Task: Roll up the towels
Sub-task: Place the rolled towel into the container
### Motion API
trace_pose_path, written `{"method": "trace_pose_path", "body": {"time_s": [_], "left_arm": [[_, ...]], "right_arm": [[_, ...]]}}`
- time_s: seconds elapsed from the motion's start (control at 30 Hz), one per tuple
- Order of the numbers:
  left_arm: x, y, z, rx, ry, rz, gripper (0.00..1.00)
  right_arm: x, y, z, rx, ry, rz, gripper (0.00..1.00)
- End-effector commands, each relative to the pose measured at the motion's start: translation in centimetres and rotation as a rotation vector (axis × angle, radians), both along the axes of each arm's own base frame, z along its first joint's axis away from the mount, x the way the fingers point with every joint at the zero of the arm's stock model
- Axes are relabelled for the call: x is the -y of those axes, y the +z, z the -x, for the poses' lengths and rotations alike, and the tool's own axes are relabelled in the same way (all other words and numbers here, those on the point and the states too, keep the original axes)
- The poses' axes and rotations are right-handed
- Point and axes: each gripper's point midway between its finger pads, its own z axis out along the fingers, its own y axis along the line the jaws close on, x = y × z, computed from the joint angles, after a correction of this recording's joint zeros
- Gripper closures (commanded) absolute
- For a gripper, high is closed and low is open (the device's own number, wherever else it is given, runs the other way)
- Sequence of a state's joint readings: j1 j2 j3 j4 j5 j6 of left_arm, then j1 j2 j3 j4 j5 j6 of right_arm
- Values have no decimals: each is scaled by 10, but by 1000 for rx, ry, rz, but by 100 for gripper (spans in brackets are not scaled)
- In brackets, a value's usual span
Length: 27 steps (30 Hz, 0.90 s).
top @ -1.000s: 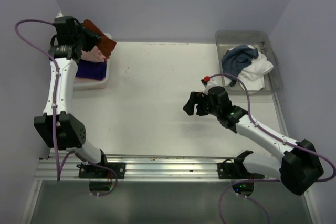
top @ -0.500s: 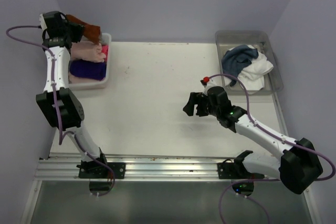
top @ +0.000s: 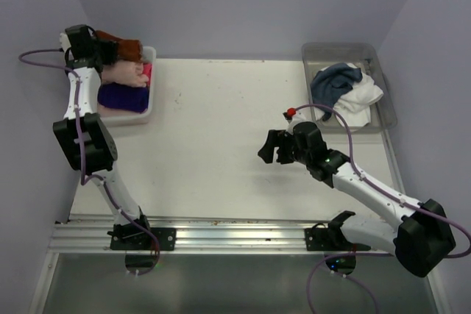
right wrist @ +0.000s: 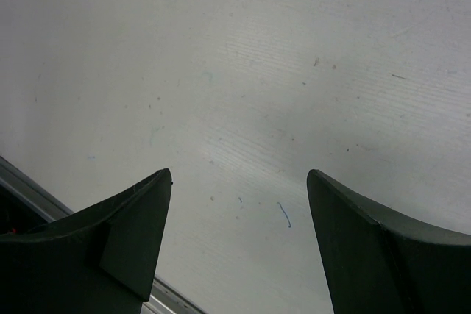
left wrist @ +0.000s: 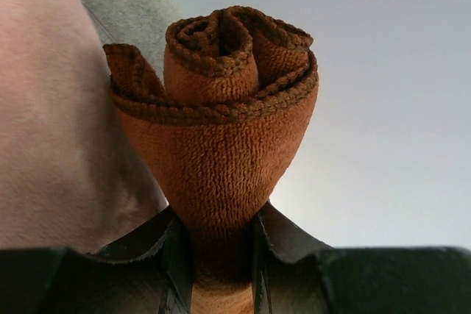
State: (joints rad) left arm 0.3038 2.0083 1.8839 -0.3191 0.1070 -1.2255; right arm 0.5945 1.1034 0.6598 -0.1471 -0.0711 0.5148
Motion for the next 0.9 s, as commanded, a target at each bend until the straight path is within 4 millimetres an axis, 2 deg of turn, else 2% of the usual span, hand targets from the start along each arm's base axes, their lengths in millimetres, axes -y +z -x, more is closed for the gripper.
{"method": "trace_pose_path", "body": {"time_s": [0.0,0.07,0.2,0.23,0.27,0.33,0.47,0.57,0.6,0.67,0.7,0.87], "left_arm": [[-23,19,5,62,65,-18,70],[-26,9,5,37,64,-19,70],[-29,-26,7,-47,63,-14,70],[-28,-41,11,-77,62,-8,71],[-30,-42,14,-77,65,-19,71],[-31,-59,23,-122,78,-33,71],[-31,-69,30,-163,71,-49,71],[-31,-56,23,-112,55,-45,71],[-32,-43,18,-82,58,-52,71],[-35,-32,12,-56,66,-60,71],[-38,-17,8,-25,73,-73,71],[-41,6,-3,30,69,-93,71]], "right_arm": [[1,14,0,25,-9,-20,21],[2,15,1,29,-9,-19,21],[2,13,1,24,-12,-18,21],[2,14,1,24,-14,-22,21],[2,14,1,24,-15,-21,21],[3,13,1,22,-22,-21,21],[2,12,2,15,-18,-22,21],[0,12,0,12,-12,-27,21],[0,13,0,12,-14,-27,21],[0,14,0,12,-16,-29,21],[0,14,0,13,-19,-32,21],[-1,15,-2,11,-30,-37,21]]}}
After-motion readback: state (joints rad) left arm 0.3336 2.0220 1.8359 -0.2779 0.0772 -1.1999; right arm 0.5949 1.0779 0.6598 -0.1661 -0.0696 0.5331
